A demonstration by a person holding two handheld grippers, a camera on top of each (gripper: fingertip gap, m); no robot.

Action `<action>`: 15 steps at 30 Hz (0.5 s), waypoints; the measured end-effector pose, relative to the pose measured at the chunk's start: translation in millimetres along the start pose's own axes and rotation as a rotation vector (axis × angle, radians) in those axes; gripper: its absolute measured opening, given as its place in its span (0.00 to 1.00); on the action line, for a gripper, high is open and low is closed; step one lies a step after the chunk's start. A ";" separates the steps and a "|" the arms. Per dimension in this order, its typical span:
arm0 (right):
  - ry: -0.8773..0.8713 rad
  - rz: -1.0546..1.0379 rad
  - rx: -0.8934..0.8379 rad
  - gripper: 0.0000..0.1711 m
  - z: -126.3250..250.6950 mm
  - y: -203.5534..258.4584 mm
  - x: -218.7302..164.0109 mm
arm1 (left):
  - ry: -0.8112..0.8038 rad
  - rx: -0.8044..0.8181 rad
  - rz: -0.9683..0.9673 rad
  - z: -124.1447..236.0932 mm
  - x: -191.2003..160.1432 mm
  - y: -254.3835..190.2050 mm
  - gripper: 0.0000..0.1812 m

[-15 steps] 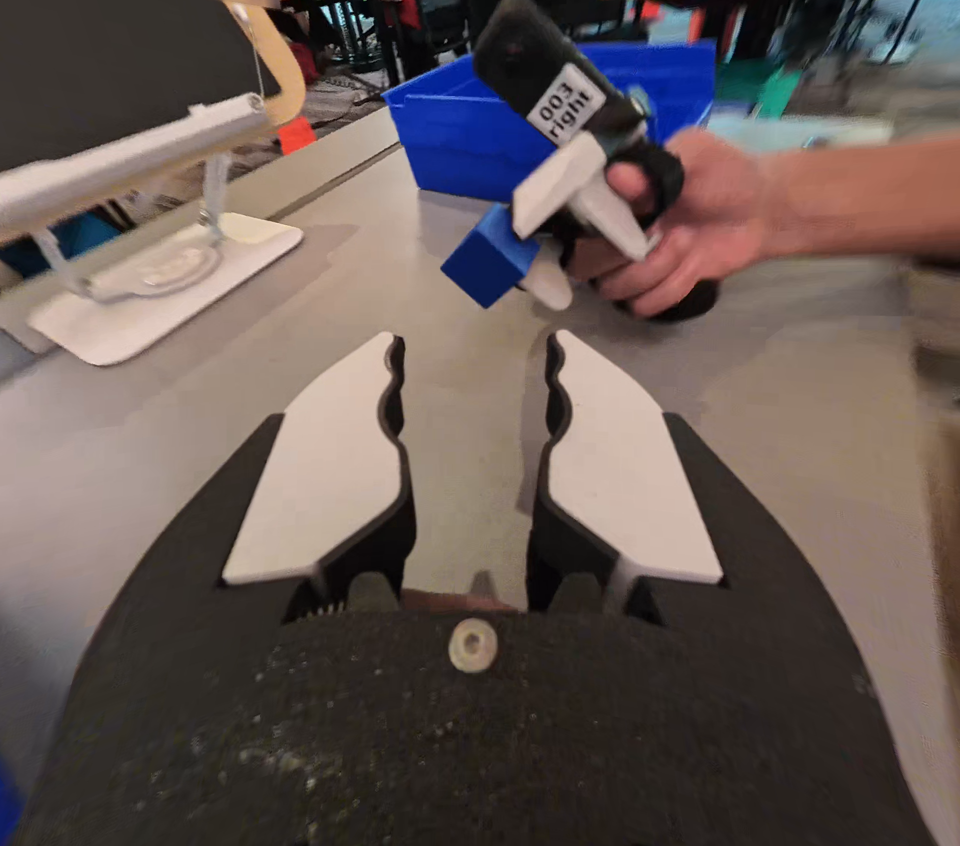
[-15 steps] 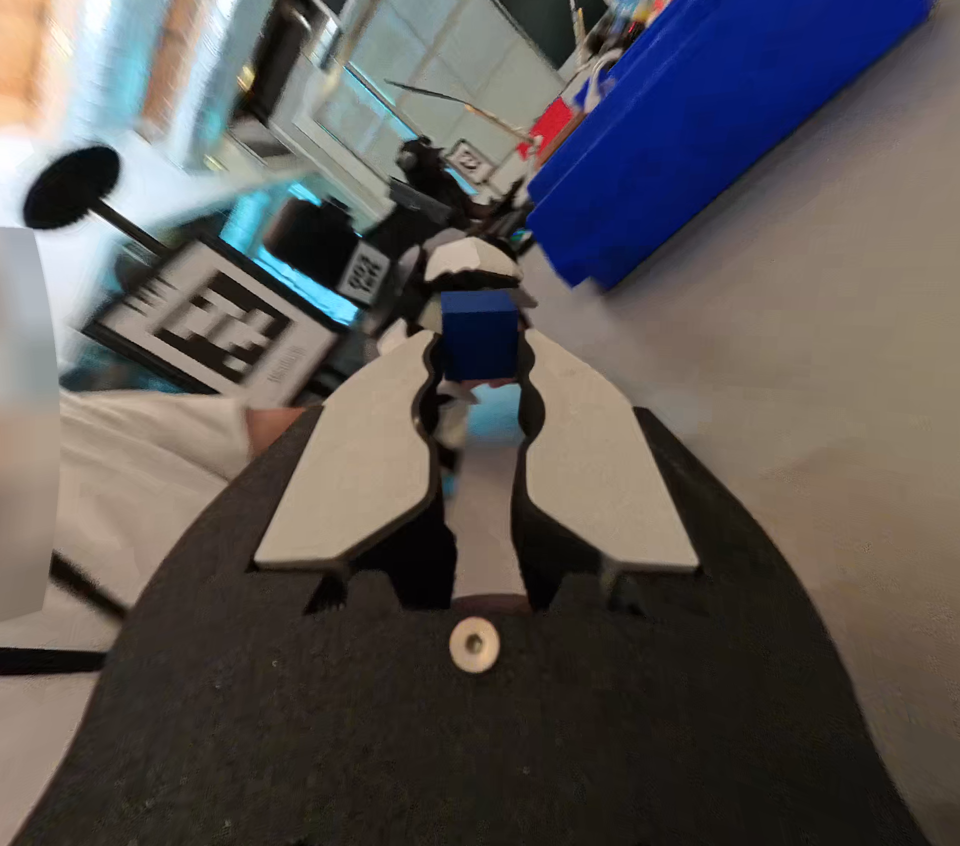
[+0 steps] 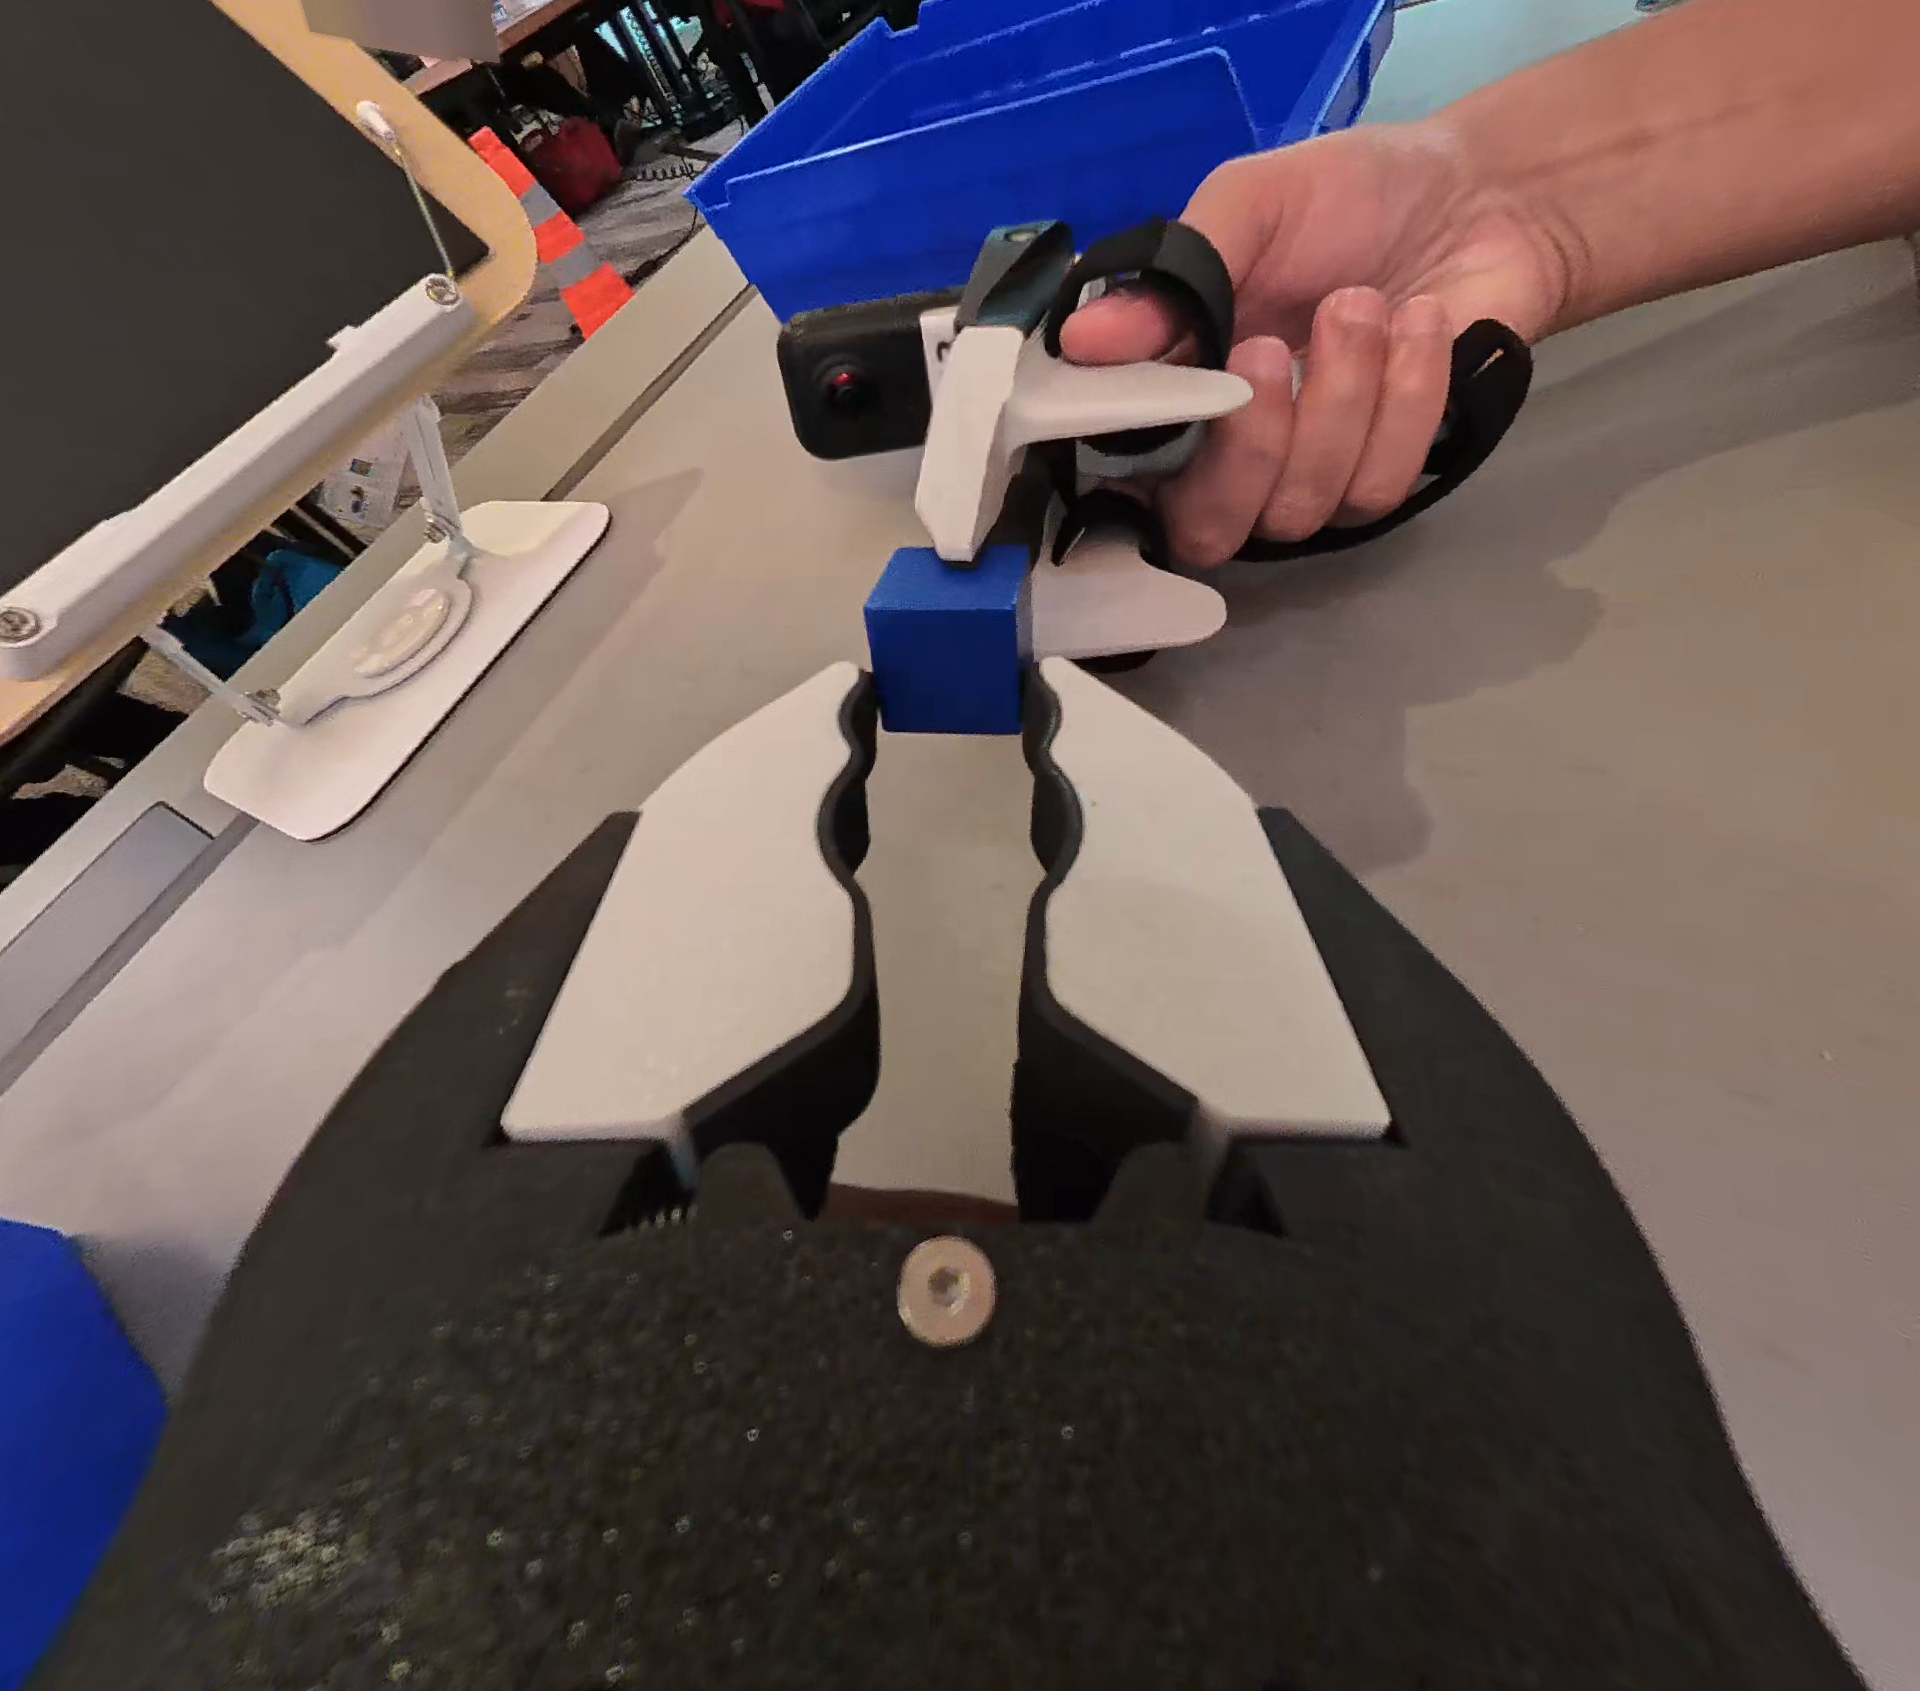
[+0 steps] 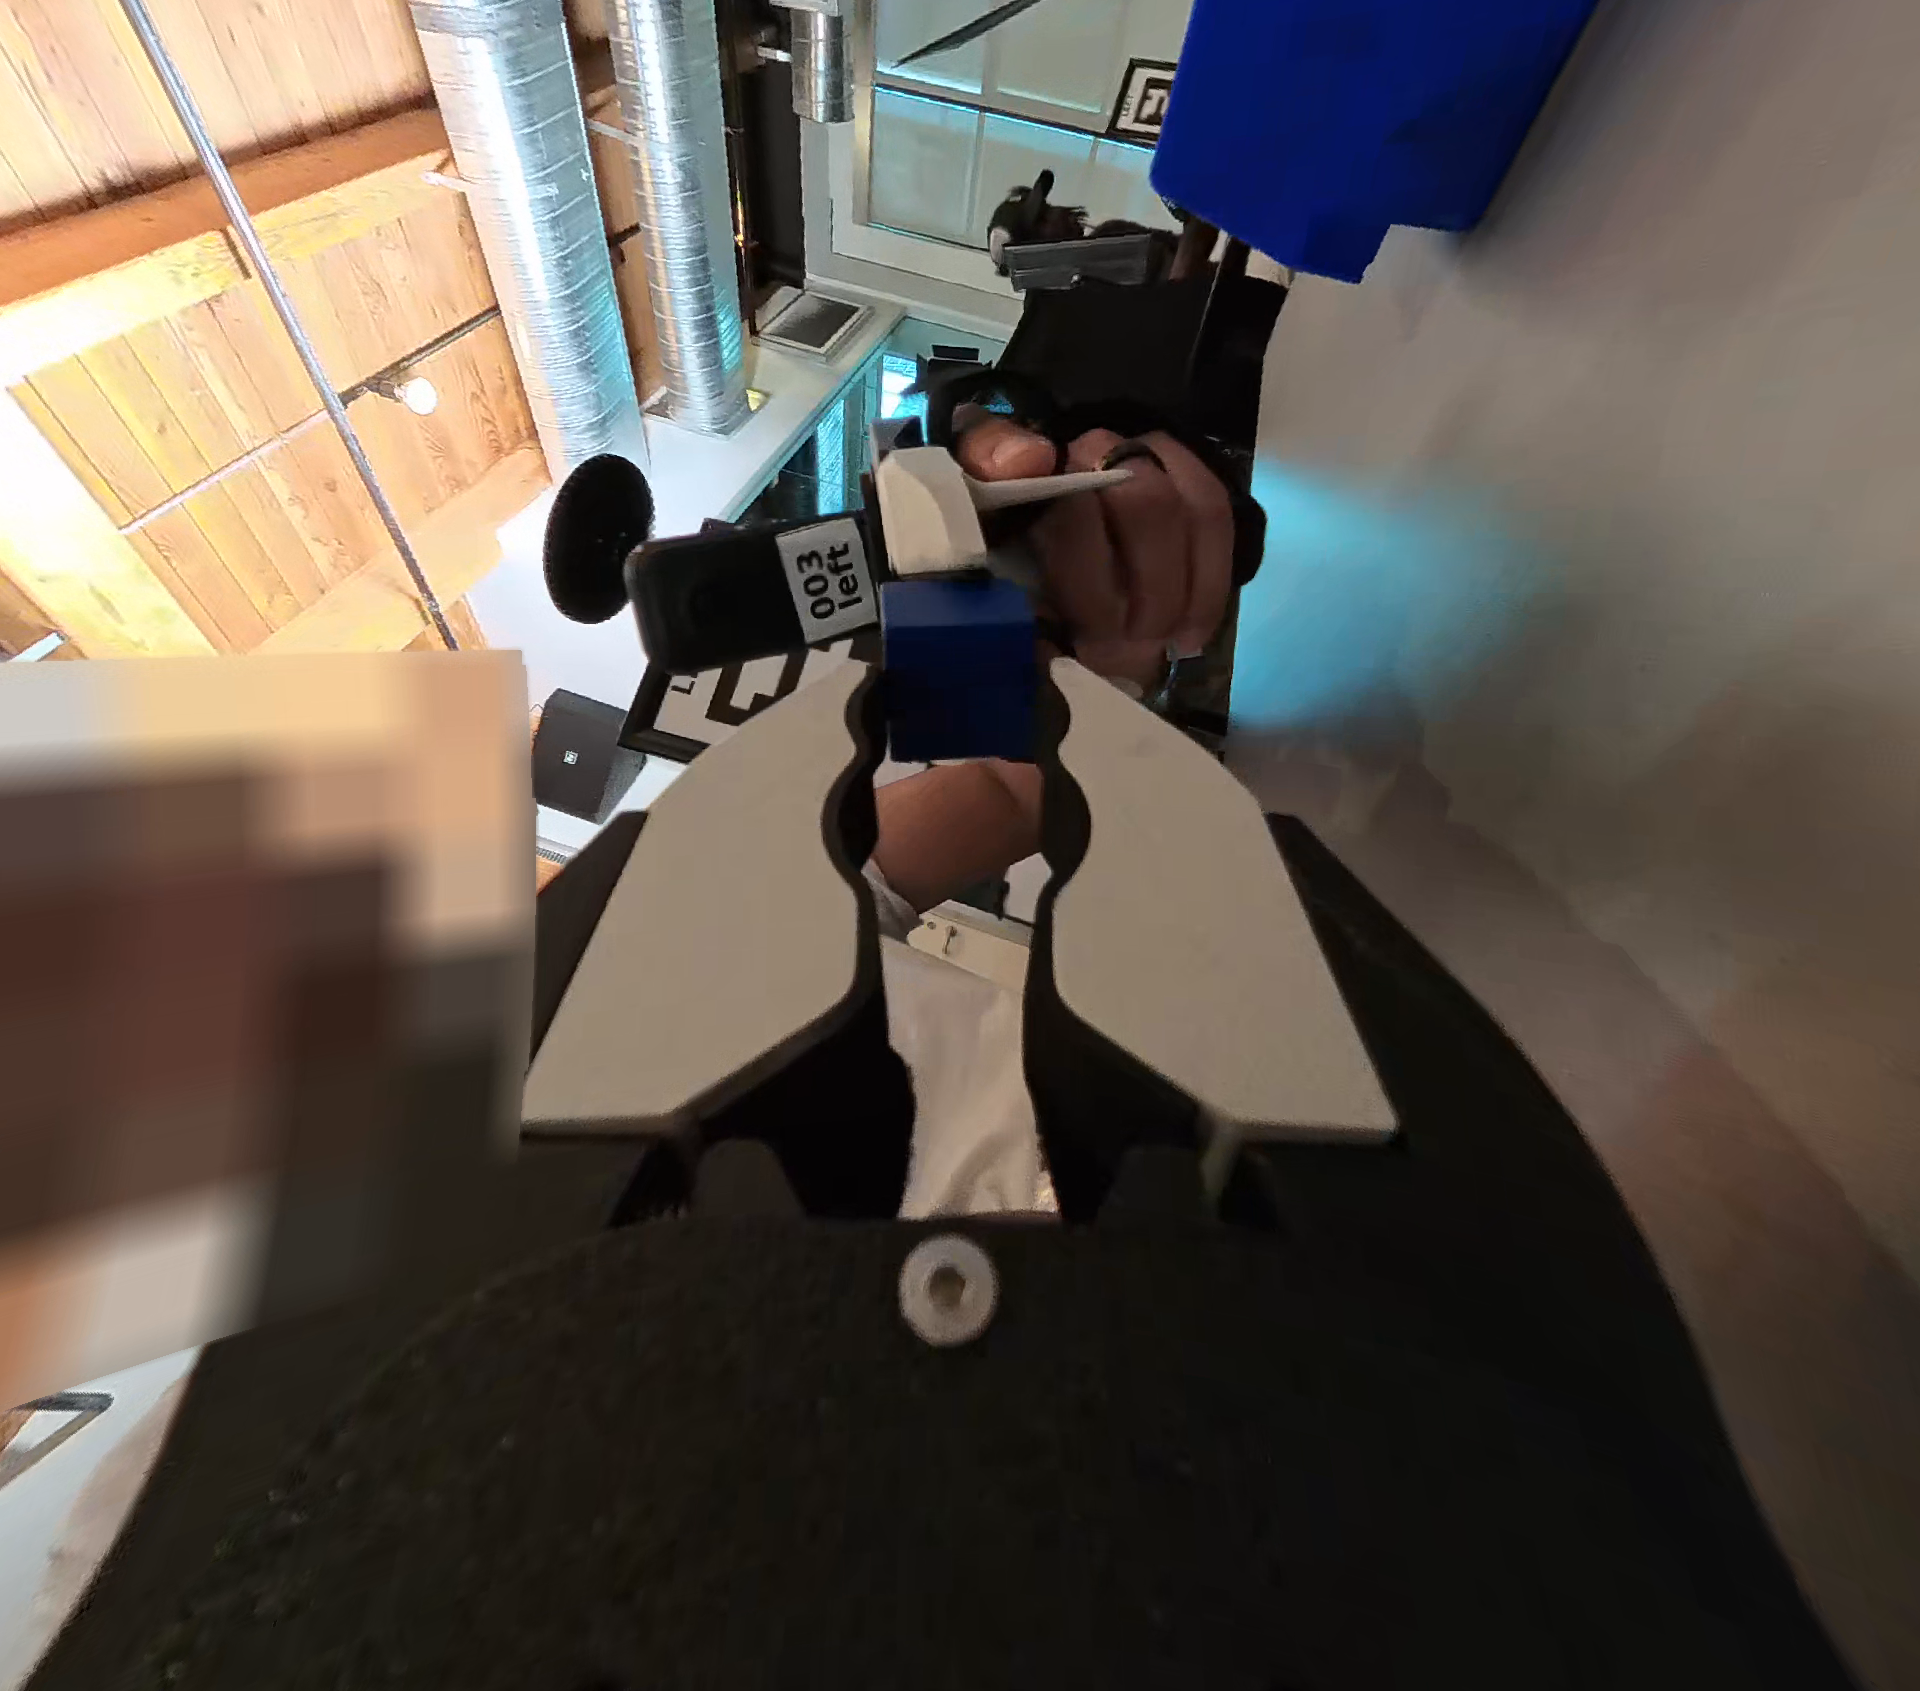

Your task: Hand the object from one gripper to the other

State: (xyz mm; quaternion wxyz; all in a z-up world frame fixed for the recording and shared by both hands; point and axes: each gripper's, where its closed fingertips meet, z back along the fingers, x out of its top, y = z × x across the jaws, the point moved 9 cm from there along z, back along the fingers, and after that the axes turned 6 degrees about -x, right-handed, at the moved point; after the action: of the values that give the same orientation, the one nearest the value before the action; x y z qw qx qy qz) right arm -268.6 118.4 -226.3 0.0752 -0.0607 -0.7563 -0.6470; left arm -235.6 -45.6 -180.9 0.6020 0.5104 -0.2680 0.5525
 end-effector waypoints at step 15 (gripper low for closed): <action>-0.311 0.644 -0.706 0.24 -5.2 27.0 9.7 | 0.368 0.362 -0.284 -1.8 -9.8 16.4 0.14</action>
State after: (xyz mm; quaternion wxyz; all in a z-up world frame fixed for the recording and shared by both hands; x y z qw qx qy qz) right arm -272.8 117.4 -197.4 0.1324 -0.4087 -0.4362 -0.7907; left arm -253.9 -50.0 -185.0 0.6111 0.5330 0.0229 0.5848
